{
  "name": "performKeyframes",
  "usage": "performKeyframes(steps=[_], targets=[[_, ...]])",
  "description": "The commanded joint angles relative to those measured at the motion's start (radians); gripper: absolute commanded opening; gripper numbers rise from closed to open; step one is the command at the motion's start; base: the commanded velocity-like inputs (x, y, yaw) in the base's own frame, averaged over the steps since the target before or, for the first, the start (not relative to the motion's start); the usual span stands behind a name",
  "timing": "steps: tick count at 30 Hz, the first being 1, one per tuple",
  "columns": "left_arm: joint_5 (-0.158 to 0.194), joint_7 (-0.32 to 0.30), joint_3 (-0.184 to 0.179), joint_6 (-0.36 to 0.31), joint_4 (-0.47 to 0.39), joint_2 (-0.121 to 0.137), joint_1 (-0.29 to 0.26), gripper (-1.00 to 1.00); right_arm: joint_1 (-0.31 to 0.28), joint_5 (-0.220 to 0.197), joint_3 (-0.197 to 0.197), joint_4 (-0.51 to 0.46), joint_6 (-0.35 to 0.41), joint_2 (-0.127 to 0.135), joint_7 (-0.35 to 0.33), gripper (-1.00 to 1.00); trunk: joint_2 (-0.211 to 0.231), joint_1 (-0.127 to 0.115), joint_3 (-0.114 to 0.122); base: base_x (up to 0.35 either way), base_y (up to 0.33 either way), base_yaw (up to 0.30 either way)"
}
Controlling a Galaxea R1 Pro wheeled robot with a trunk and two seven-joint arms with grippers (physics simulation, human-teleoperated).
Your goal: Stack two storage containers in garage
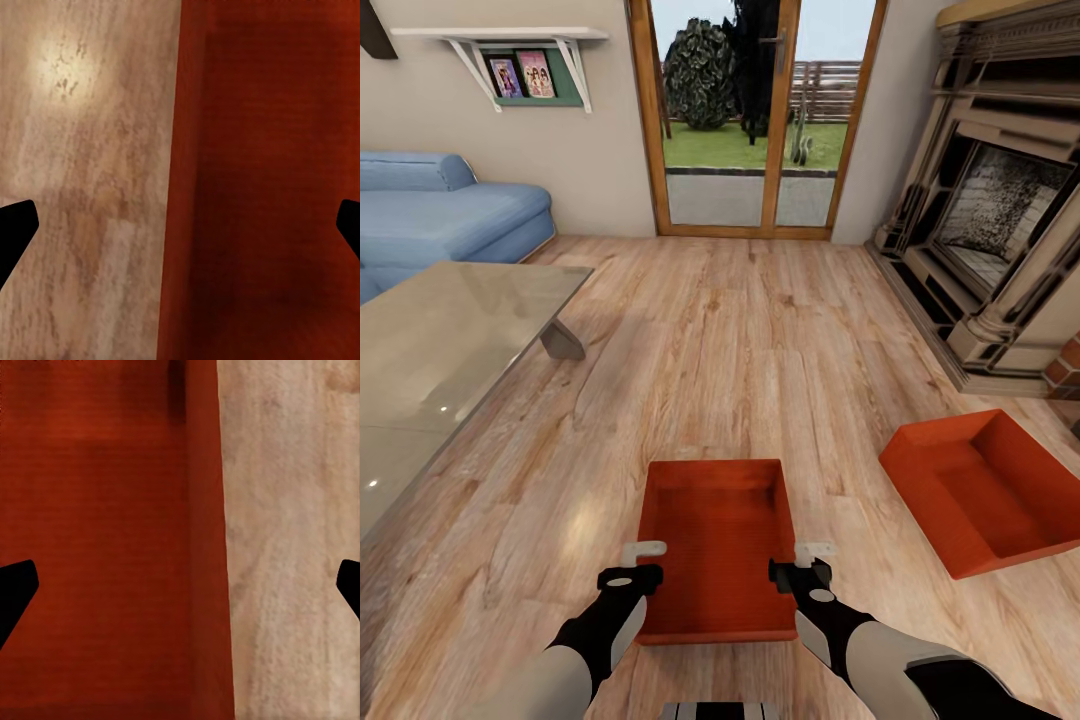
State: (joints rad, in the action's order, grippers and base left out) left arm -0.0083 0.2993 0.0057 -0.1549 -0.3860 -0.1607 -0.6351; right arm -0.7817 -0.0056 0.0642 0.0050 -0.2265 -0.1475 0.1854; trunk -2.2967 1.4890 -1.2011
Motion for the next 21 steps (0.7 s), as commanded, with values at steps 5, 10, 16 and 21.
performKeyframes(steps=[5, 10, 16, 21], targets=[[-0.001, 0.003, 0.0, -0.006, -0.002, 0.0, 0.0, 1.0, -0.001, 0.001, 0.01, 0.001, -0.007, -0.001, 0.005, 1.0, 0.0, 0.0, -0.001, 0.0, 0.0, 0.0], [-0.001, 0.003, 0.0, -0.006, -0.002, 0.0, 0.0, 1.0, -0.001, 0.001, 0.011, 0.001, -0.009, 0.0, 0.005, 1.0, 0.0, 0.0, -0.001, 0.0, 0.0, 0.0], [-0.001, 0.003, 0.0, -0.006, -0.002, 0.0, 0.0, 1.0, -0.001, 0.002, 0.013, 0.001, -0.01, 0.0, 0.005, 1.0, 0.0, 0.0, -0.001, 0.0, 0.0, 0.0], [-0.001, 0.003, 0.0, -0.006, -0.002, 0.0, 0.0, 1.0, -0.001, 0.008, 0.014, 0.001, -0.01, 0.0, 0.005, 1.0, 0.0, 0.0, -0.001, 0.0, 0.0, 0.0]])
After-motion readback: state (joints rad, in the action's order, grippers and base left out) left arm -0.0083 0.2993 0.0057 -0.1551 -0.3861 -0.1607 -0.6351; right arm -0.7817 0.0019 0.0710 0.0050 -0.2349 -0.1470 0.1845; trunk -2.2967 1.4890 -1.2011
